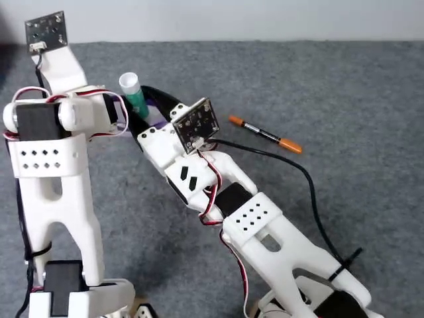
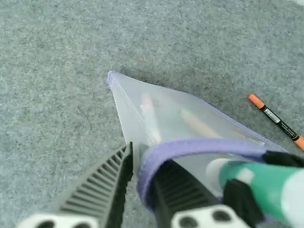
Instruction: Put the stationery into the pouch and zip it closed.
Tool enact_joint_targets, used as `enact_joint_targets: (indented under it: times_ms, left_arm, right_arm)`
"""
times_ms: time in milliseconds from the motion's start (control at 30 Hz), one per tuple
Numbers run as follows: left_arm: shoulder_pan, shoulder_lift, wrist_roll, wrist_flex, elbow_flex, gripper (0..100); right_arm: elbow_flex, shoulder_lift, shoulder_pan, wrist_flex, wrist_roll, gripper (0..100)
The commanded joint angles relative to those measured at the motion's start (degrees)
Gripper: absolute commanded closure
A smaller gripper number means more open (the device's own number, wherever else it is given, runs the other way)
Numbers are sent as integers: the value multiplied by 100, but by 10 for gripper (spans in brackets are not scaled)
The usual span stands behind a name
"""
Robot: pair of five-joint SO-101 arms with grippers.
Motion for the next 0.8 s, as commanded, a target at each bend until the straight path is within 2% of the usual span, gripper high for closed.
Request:
enact_joint_targets:
  times_ms: [0,67,467,600,767]
  left_arm:
    - [9,-70,62,97,-321,988]
    - [9,-62,62,97,-321,988]
    - [18,-53,62,97,-312,988]
    - [9,-53,62,97,-312,988]
    - [9,-53,62,105,-198,988]
  right_arm:
    - [-316,-92,75,295,-62,861]
    - [-440,-224,66,567,-79,831]
    - [-1081,-1147,171,2299,-88,902]
    - [-1327,-1288,875,2870,-273,991]
    - [-1802,-971,1903,4374,-466,981]
